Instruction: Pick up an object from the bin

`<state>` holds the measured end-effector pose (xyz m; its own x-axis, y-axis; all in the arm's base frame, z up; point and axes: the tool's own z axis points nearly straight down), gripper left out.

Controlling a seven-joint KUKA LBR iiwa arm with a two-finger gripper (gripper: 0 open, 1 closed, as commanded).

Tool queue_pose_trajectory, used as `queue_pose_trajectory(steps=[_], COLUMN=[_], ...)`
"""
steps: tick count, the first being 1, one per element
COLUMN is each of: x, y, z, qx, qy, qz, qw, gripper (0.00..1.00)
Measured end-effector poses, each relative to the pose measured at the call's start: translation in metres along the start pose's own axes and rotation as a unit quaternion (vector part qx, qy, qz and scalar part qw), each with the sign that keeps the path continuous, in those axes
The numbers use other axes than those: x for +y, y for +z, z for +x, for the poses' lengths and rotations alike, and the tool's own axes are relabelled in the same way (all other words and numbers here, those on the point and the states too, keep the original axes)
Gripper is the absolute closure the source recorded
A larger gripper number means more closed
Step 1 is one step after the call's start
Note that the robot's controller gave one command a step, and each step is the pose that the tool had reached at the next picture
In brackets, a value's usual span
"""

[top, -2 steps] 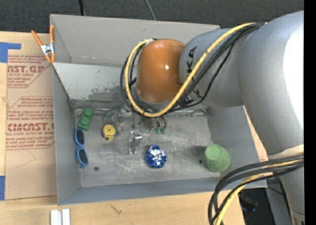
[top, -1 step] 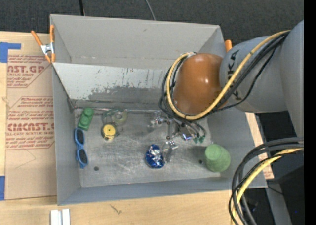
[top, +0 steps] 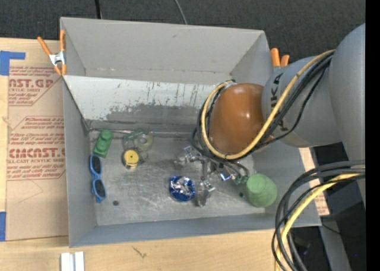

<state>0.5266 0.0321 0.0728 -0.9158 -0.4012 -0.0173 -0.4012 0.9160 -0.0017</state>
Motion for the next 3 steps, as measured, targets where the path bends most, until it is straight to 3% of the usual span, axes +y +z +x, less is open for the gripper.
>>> queue_pose_trajectory(steps=[1,2,3], x=[0.0122,0.0127,0.0131], y=[-0.0005,-0.0012,0.0011], z=[0.0094,0.0119,0.0127], qx=[0.0013,0.0084,0.008], qy=[-0.105,-0.105,-0.105], qz=[0.001,-0.001,-0.002], qw=[0.9945,0.9944,0.9944], gripper=[0.0,1.0,0.0])
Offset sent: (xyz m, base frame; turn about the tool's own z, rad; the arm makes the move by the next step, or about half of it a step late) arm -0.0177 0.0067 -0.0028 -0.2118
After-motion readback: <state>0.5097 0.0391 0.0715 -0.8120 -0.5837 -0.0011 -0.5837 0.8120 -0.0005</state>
